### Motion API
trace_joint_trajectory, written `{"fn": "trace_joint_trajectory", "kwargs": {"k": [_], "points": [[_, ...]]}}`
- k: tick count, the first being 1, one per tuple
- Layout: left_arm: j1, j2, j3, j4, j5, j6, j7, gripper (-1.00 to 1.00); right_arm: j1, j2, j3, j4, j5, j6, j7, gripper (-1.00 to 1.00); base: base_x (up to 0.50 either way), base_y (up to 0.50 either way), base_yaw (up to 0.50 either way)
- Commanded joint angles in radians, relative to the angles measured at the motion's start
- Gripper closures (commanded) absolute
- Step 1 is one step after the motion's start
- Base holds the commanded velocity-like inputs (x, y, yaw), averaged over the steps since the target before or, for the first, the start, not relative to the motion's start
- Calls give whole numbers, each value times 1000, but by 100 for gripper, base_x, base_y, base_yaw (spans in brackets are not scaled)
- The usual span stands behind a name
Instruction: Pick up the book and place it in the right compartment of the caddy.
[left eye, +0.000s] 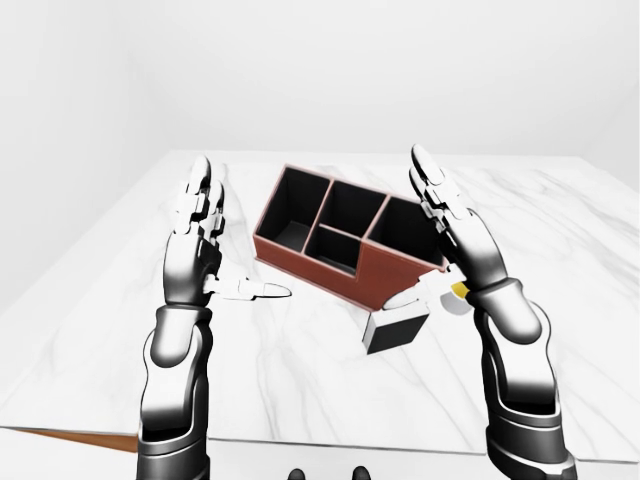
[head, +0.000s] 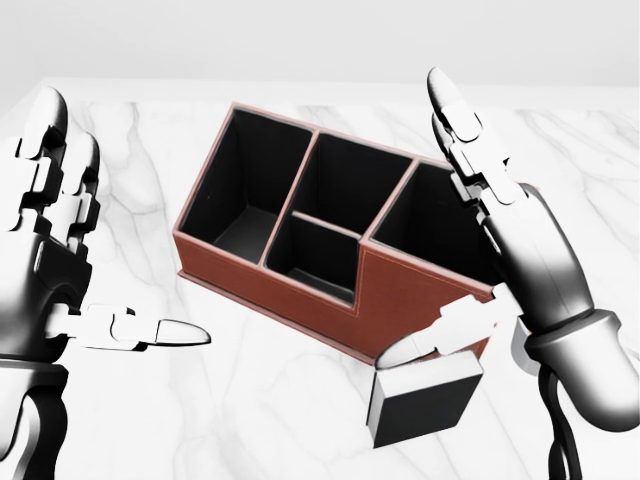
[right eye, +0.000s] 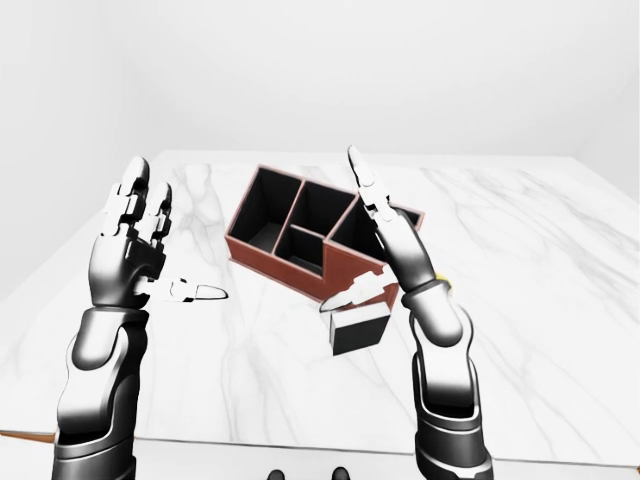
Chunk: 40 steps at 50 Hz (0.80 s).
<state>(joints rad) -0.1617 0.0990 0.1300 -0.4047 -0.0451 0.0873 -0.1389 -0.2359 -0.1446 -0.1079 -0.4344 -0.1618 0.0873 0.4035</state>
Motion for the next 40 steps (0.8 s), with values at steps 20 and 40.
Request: {"fn": "trace_joint_trajectory", "kwargs": {"k": [20, 40], "points": [[7, -1, 3, 14, -4, 0, 1, -100, 76, -8, 41, -56, -172, 0, 51, -100, 4, 0, 0], [10, -6, 1, 41, -5, 0, 2, -100, 244, 27, 73, -145, -606, -175, 186, -76, 0, 0, 0]]}}
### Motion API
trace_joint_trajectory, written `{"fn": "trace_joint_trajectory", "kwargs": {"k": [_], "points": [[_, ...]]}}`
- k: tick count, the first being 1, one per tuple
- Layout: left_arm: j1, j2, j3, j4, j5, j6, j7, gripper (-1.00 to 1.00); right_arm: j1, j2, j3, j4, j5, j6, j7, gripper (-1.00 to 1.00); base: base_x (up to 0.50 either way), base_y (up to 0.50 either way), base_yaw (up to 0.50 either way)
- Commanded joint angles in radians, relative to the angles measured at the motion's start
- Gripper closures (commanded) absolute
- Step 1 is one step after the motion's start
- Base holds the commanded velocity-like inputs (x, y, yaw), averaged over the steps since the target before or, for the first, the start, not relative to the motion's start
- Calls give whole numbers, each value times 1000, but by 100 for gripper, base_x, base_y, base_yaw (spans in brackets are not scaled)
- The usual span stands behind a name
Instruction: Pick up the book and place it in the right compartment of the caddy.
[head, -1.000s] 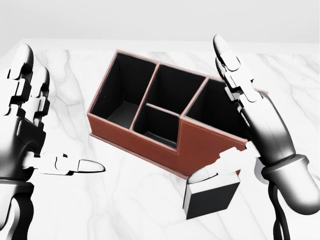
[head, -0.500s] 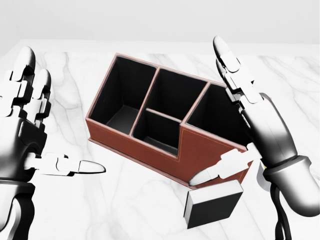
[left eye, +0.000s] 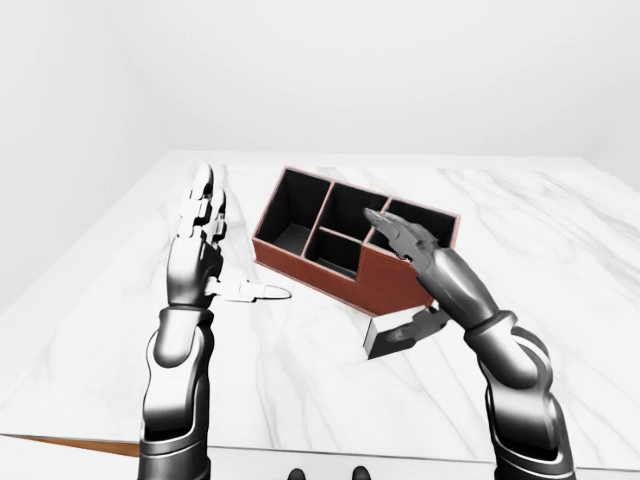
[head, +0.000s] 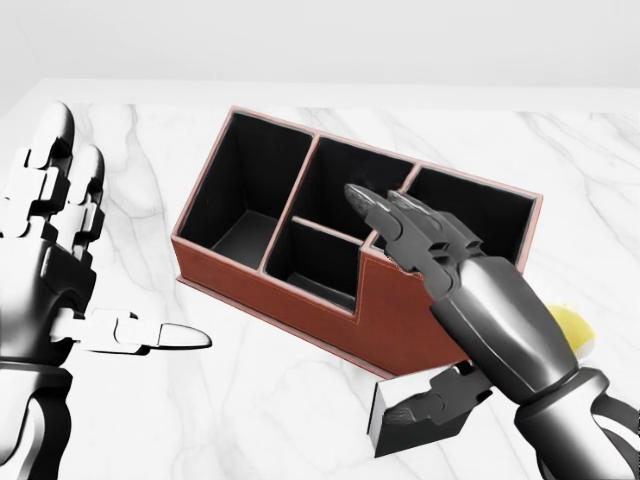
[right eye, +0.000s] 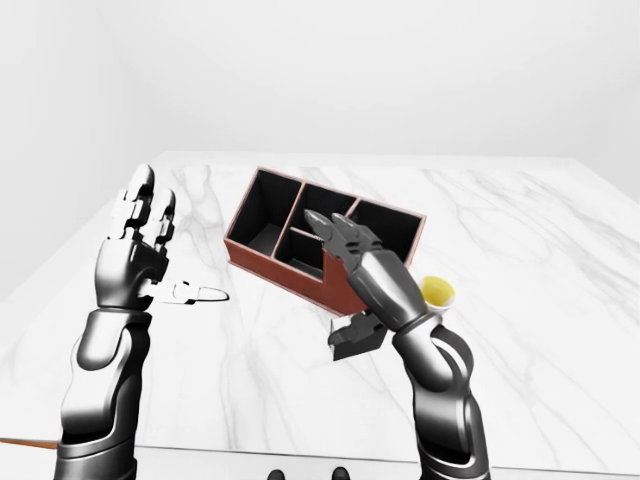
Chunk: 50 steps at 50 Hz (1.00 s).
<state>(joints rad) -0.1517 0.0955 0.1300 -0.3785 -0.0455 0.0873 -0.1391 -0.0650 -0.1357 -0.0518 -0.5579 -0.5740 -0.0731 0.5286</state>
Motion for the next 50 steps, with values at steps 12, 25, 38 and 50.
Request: {"fn": "trace_joint_trajectory", "kwargs": {"k": [12, 25, 38, 50], "points": [[1, -1, 0, 31, -11, 0, 4, -100, 101, 23, 23, -50, -282, -14, 114, -40, 0, 0, 0], [19, 0, 6, 1, -18, 0, 0, -100, 141, 33, 43, -35, -386, -14, 133, -27, 0, 0, 0], [30, -4, 6, -31, -18, 0, 2, -100, 138, 32, 61, -30, -415, -14, 168, -25, 0, 0, 0], [27, -5, 8, -24, -16, 0, 4, -100, 120, 33, 73, 24, -459, -14, 140, -25, 0, 0, 0]]}}
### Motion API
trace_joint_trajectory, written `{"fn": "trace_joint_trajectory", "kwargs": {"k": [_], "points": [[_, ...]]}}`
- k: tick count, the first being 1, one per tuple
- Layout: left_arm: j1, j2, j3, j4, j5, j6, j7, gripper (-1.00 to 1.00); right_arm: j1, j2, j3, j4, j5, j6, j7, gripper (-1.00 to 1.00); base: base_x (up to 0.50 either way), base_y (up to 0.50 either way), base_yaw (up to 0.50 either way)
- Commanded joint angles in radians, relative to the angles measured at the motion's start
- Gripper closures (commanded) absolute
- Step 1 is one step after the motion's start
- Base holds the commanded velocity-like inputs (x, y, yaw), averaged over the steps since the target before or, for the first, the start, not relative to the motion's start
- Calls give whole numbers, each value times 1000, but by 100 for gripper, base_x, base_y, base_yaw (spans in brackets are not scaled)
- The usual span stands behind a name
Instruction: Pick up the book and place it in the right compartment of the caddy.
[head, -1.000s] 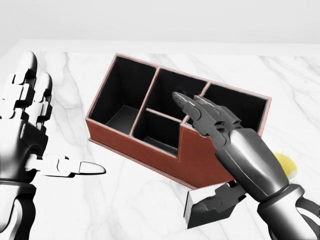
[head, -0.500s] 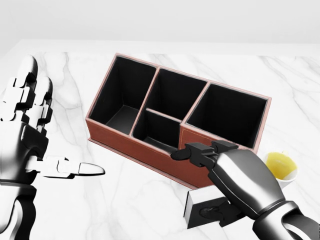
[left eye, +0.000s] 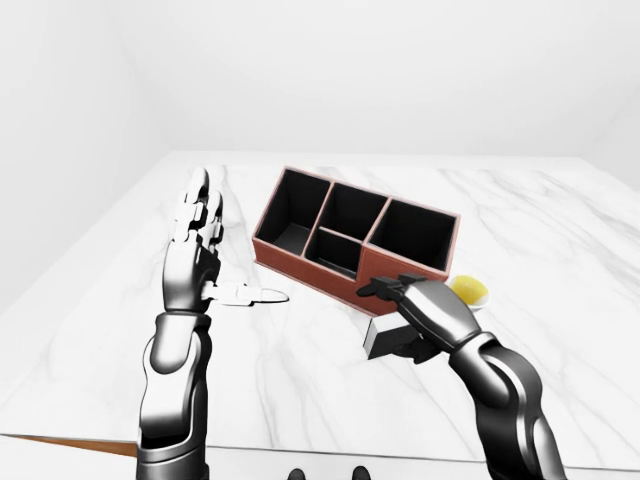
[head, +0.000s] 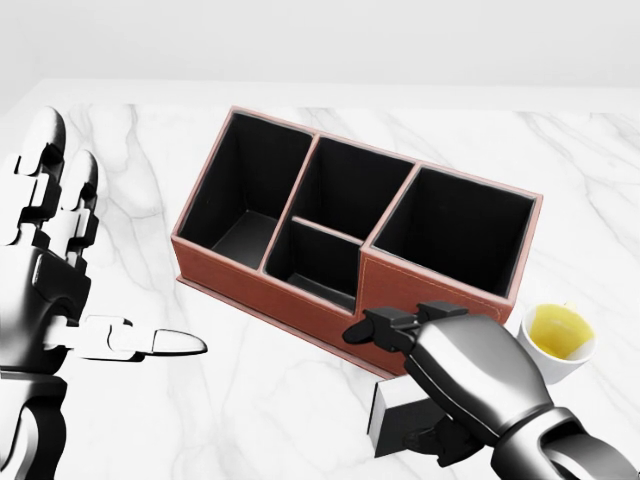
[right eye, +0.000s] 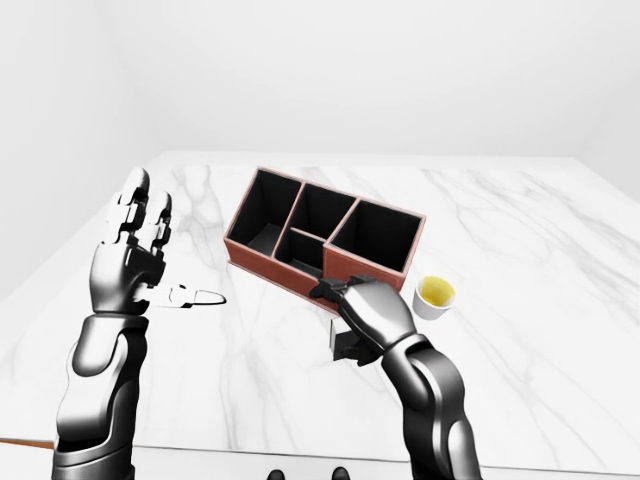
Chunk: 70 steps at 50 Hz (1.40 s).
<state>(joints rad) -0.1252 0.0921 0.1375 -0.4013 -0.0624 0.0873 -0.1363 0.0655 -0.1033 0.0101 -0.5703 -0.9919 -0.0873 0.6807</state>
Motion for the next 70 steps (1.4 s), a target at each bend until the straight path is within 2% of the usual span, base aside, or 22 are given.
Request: {"fn": "trace_joint_trajectory", "kwargs": {"k": [1, 43, 50, 70], "points": [[0, -1, -1, -3, 1, 0, 2, -100, -12, 1, 11, 39, -40, 0, -12, -25, 0, 0, 0], [8, -1, 4, 26, -12, 0, -5, -100, -4, 17, 102, 73, -112, 0, -28, -25, 0, 0, 0], [11, 1, 6, 29, -15, 0, -7, -100, -28, 22, 120, 141, -141, 0, -67, -25, 0, 0, 0], [16, 3, 14, 38, -23, 0, -10, -100, -58, 14, 119, 239, -176, 0, -98, -25, 0, 0, 0]]}}
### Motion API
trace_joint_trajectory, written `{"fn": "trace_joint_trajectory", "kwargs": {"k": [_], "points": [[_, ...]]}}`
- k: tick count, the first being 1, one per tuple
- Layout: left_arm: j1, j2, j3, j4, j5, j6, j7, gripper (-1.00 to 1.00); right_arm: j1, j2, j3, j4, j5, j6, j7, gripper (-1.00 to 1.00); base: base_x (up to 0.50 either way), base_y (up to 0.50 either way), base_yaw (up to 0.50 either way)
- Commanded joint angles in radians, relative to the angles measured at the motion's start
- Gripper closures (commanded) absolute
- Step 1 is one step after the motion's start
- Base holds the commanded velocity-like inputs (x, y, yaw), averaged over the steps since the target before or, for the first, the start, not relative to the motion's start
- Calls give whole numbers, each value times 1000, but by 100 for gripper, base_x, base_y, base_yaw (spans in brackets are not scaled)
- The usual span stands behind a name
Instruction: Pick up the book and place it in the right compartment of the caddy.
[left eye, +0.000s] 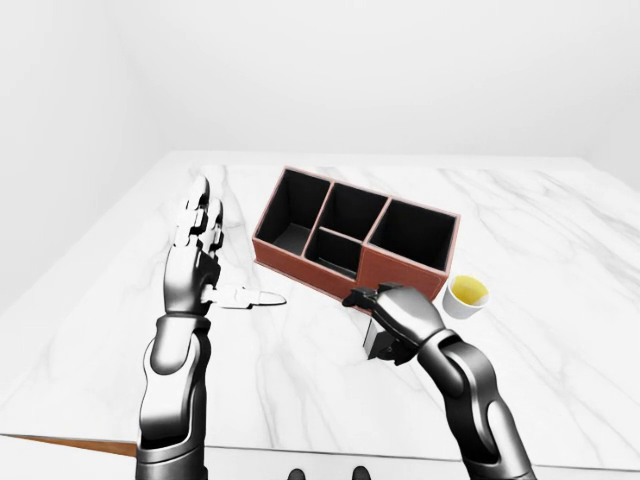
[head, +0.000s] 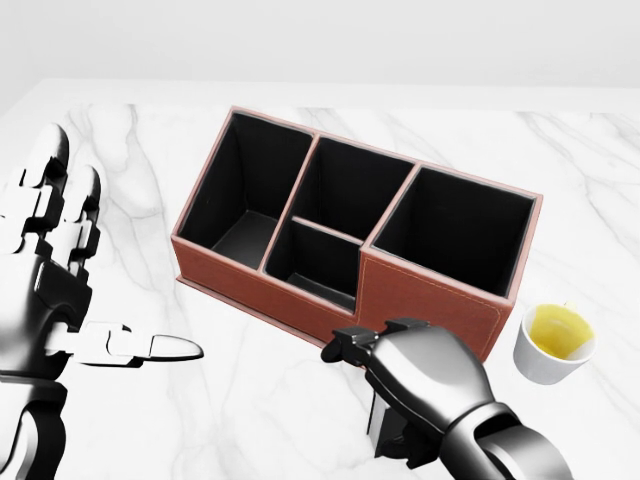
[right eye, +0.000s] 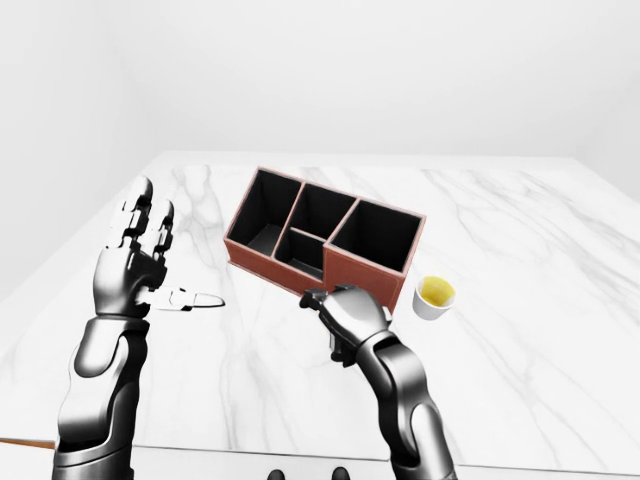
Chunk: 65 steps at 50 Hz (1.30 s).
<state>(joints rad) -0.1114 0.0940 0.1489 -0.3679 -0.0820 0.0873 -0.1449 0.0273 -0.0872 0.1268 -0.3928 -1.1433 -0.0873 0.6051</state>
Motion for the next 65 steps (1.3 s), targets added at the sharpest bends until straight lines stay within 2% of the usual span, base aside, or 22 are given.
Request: {"fn": "trace_joint_trajectory", "kwargs": {"k": [1, 27, 41, 62, 65], "points": [[3, 1, 2, 7, -4, 0, -1, -100, -22, -3, 2, 69, -27, 0, -27, -25, 0, 0, 0], [-17, 5, 2, 105, -3, 0, 1, -100, -45, -30, -21, 197, -97, 0, -51, -25, 0, 0, 0], [0, 4, 3, 63, -6, 0, 0, -100, -56, -33, -30, 211, -99, 0, -59, -25, 0, 0, 0], [-12, 8, 9, 111, -10, 0, -7, -100, -71, -34, -24, 261, -128, 0, -77, -26, 0, 0, 0], [-9, 9, 9, 109, -12, 0, -6, -100, -72, -34, -24, 267, -129, 0, -77, -22, 0, 0, 0]]}}
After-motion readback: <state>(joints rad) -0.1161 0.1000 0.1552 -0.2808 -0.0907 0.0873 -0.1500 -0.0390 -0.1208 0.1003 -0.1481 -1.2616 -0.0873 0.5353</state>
